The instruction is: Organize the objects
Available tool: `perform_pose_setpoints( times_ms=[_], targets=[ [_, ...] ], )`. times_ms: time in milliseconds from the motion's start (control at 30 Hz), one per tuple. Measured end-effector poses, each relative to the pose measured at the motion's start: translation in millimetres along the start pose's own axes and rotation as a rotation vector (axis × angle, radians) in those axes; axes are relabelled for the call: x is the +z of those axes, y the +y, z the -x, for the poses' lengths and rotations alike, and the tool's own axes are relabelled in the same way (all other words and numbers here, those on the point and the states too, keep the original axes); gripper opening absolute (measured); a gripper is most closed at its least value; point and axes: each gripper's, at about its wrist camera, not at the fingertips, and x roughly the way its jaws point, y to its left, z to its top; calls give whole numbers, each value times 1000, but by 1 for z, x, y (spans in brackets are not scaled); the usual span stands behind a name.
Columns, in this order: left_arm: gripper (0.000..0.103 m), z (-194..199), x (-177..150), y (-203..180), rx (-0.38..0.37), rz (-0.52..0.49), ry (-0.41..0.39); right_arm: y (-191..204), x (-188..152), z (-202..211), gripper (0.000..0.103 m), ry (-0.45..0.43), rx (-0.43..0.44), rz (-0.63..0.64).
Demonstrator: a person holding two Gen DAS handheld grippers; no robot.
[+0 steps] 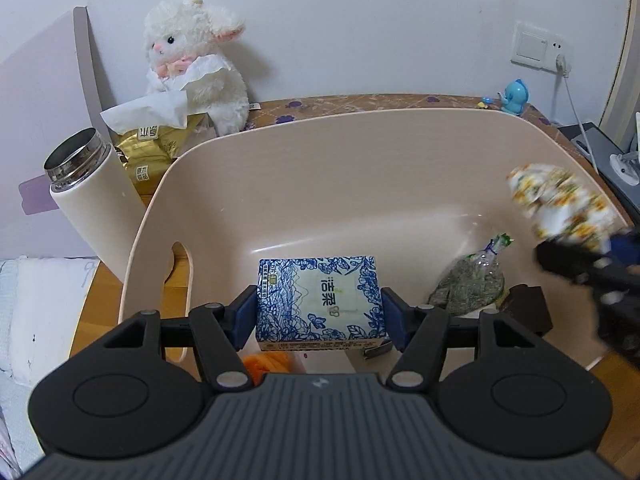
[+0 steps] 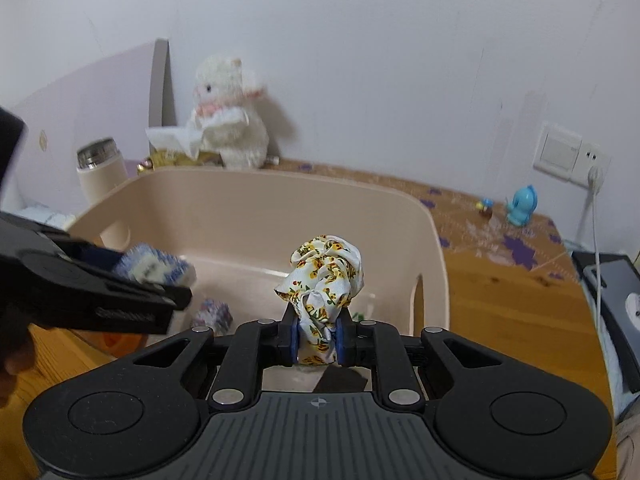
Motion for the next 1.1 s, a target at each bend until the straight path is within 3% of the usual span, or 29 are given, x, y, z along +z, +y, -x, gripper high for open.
perform_pose_setpoints(
  times_ms=[67,133,200,267,400,467,1100],
  targets=[
    [67,3,0,2,-4,10,1,2,-1,3,40,-7,-7,1],
    [79,8,1,5,-11,21,-4,5,-1,10,60,-26,-16,2],
    [89,17,2,8,-11,37,-25,7,1,19,65,-54,-26,11],
    [90,26,3,9,-5,41,-41,8,3,29,70,-69,-36,21],
    [95,46,1,13,-4,47,-73,9,5,46,93,-89,-46,2],
    [96,56,-2,14,-8,50,-88,8,4,55,99,-100,-47,-19],
    [96,137,-52,17,1,29,-171,22,-25,116,103,-115,-52,-65]
  ],
)
